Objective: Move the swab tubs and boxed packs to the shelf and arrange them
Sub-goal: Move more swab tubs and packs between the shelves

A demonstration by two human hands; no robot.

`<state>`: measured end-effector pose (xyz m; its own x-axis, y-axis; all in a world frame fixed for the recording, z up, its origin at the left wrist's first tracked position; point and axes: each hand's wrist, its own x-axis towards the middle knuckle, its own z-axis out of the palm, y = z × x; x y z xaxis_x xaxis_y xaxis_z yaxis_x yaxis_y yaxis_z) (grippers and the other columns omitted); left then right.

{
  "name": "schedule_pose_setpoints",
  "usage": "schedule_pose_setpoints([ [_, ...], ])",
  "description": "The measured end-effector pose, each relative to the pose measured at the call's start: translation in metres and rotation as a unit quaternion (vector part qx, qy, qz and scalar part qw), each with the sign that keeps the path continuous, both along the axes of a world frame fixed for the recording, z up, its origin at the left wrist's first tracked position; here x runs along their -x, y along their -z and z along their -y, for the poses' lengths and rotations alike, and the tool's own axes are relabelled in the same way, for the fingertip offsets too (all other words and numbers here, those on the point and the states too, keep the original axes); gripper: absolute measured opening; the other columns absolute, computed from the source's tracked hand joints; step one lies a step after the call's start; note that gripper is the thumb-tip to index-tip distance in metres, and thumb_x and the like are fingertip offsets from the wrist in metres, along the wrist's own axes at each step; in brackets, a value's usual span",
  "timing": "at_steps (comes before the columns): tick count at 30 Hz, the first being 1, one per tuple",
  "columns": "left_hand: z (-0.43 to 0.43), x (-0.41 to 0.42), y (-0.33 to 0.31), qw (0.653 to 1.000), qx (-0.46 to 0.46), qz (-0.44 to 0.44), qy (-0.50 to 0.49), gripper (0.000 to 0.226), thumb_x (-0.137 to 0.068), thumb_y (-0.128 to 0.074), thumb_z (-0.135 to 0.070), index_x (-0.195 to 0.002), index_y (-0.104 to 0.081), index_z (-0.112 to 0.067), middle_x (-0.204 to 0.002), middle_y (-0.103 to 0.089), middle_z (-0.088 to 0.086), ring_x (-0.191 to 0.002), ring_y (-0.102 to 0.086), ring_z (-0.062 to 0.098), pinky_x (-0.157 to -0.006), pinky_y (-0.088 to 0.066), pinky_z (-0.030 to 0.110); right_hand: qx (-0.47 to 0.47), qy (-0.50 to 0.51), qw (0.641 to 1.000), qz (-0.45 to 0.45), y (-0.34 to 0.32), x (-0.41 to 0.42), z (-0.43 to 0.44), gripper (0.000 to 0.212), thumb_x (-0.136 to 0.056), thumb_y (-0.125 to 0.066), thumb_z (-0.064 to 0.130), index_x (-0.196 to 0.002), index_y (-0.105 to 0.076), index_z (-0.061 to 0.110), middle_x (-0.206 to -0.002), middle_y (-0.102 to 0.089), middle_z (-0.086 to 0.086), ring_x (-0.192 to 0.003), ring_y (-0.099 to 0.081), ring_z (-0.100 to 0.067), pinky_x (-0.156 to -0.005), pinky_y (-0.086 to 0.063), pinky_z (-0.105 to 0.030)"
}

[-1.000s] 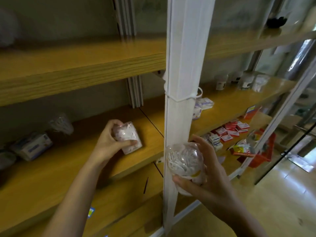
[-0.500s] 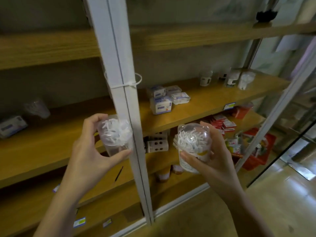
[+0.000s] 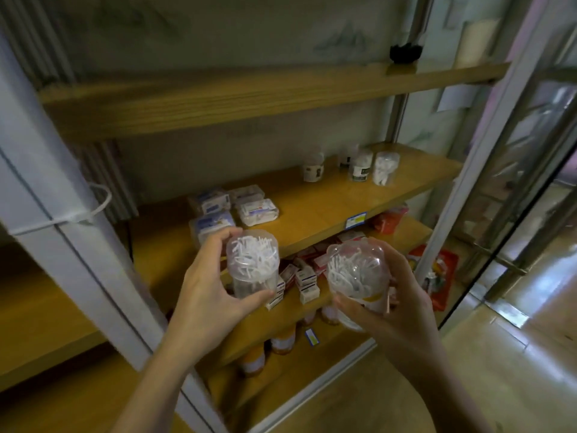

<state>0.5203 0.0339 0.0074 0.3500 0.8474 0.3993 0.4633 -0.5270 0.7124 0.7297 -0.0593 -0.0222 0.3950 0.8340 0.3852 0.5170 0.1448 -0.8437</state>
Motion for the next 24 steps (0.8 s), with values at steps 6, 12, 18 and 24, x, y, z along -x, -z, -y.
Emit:
schedule_pose_setpoints([
  [6, -0.054, -0.06, 0.003, 1.0, 0.013, 0.005, 0.0, 0.081, -0.057, -0.084, -0.028, -0.121, -0.035, -0.035, -0.121, -0.047, -0.014, -0.112, -0.045, 0.006, -0.093, -0.04, 0.025, 0.009, -0.018, 1.0, -0.008, -0.004, -0.056, -0.051, 0.077, -0.056, -0.072, 0.055, -0.126, -0.041, 0.042, -0.122, -0.053, 0.014, -0.112, -0.052, -0.003, -0.086, -0.053, -0.039],
  [12, -0.11, -0.102, 0.007, 1.0, 0.02, 0.012, -0.013, 0.081, -0.057, -0.085, -0.028, -0.121, -0.036, -0.038, -0.122, -0.048, -0.015, -0.114, -0.044, 0.007, -0.095, -0.039, 0.031, 0.045, -0.03, 0.998, -0.033, -0.004, -0.098, -0.106, 0.081, -0.053, -0.074, 0.059, -0.124, -0.04, 0.046, -0.122, -0.053, 0.016, -0.109, -0.054, -0.003, -0.085, -0.054, -0.04],
  [18, -0.147, -0.144, 0.013, 0.999, 0.026, 0.018, -0.03, 0.082, -0.057, -0.085, -0.025, -0.122, -0.037, -0.038, -0.121, -0.049, -0.016, -0.115, -0.044, 0.008, -0.094, -0.04, 0.03, 0.037, -0.038, 0.996, -0.068, 0.0, -0.135, -0.145, 0.072, -0.061, -0.081, 0.038, -0.121, -0.042, 0.047, -0.115, -0.057, 0.02, -0.104, -0.059, -0.003, -0.082, -0.056, -0.037],
  [24, -0.17, -0.186, 0.017, 0.998, 0.024, 0.006, -0.055, 0.083, -0.058, -0.085, -0.023, -0.127, -0.038, -0.032, -0.119, -0.044, -0.017, -0.115, -0.042, 0.006, -0.095, -0.037, 0.028, 0.033, -0.066, 0.992, -0.098, 0.005, -0.175, -0.176, 0.066, -0.064, -0.083, 0.026, -0.116, -0.047, 0.044, -0.109, -0.063, 0.018, -0.101, -0.061, -0.003, -0.085, -0.054, -0.037],
])
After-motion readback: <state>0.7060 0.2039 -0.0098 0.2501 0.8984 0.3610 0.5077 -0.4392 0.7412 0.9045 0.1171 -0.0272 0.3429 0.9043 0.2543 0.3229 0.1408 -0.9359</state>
